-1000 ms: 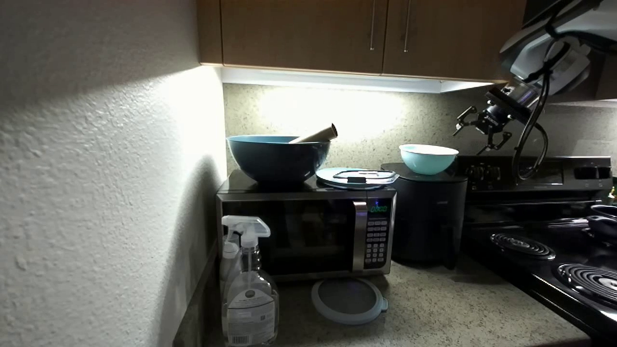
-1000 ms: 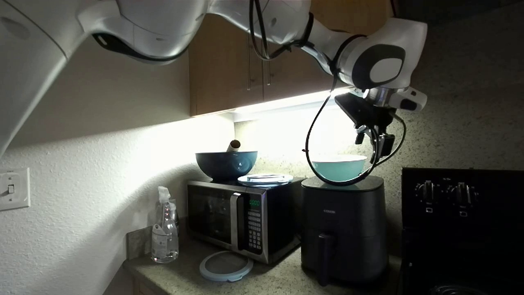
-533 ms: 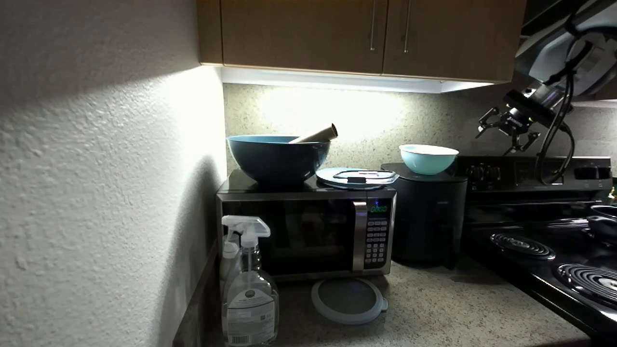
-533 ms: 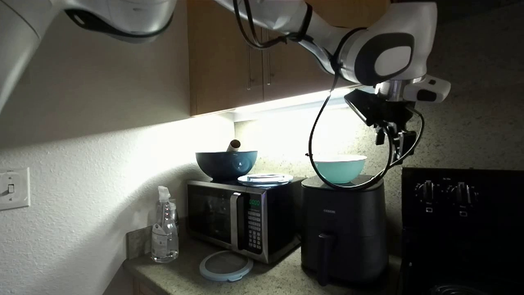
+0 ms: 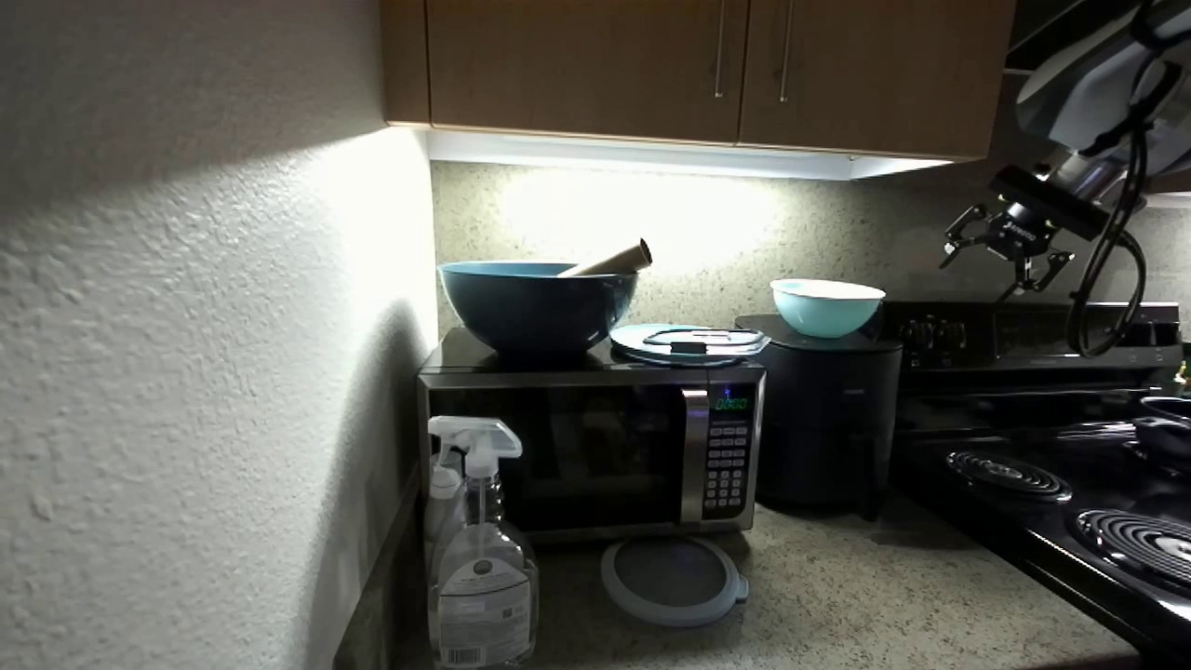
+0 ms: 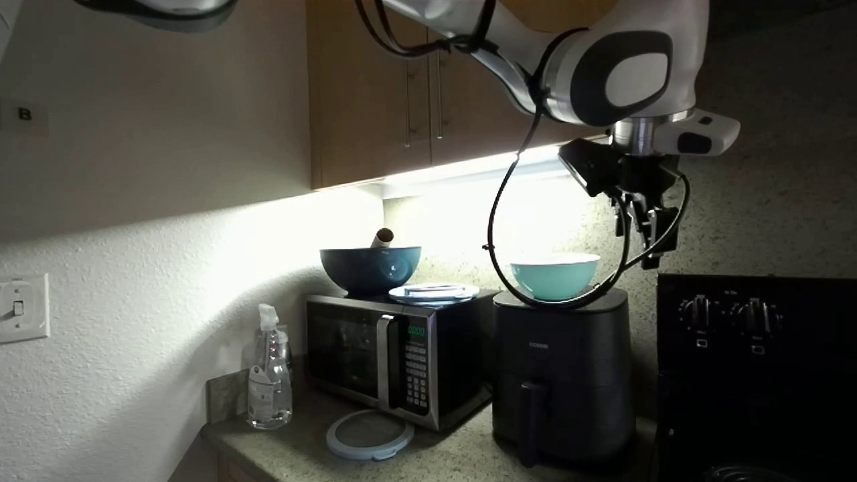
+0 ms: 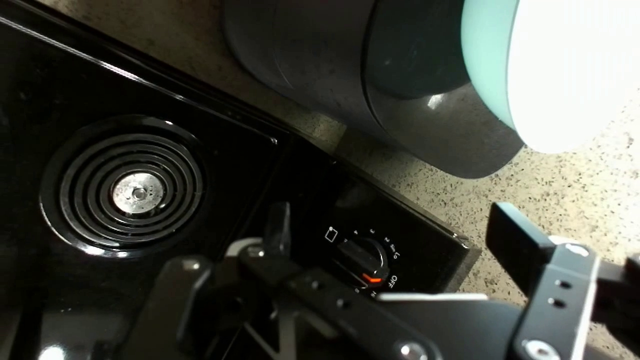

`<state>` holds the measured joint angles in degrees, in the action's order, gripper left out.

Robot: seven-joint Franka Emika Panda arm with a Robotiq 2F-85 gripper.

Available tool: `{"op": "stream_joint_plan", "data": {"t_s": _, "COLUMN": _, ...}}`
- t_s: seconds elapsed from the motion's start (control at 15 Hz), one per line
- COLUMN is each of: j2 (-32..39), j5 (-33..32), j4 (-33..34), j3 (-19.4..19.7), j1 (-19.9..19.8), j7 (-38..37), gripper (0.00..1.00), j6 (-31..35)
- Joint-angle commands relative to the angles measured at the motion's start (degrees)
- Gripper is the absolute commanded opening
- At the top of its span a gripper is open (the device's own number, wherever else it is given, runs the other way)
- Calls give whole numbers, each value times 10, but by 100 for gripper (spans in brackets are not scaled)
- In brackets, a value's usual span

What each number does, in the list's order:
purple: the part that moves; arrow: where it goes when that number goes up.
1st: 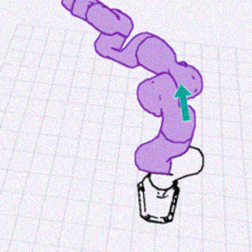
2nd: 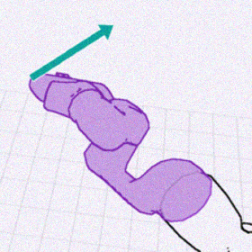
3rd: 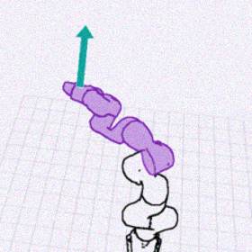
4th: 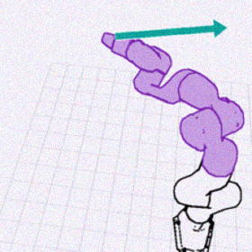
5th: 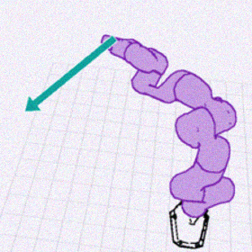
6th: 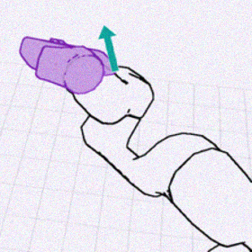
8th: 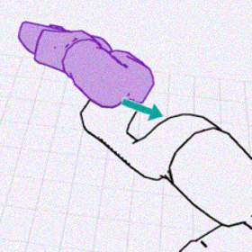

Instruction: Pick up the bowl and put it on top of the air fryer

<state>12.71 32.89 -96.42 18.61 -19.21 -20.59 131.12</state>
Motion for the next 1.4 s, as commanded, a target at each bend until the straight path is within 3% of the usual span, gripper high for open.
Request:
{"op": "stream_joint_plan", "data": {"t_s": 0.0, "j2": 1, "j5": -3, "j4": 3, "j3": -8, "j1": -8, "j7": -2, "gripper": 100, "j6": -2}}
{"op": "stream_joint_plan", "data": {"t_s": 0.8, "j2": -138, "j5": -74, "j4": -217, "j3": 19, "j1": -6, "j7": -13, "gripper": 100, "j6": 13}}
{"op": "stream_joint_plan", "data": {"t_s": 0.93, "j2": -153, "j5": -69, "j4": -231, "j3": 24, "j1": -10, "j7": -7, "gripper": 100, "j6": 11}}
{"op": "stream_joint_plan", "data": {"t_s": 1.0, "j2": -116, "j5": -59, "j4": -193, "j3": 23, "j1": -9, "j7": 0, "gripper": 100, "j6": -2}}
{"op": "stream_joint_plan", "data": {"t_s": 1.33, "j2": -137, "j5": -59, "j4": -211, "j3": 27, "j1": -12, "j7": -14, "gripper": 100, "j6": 5}}
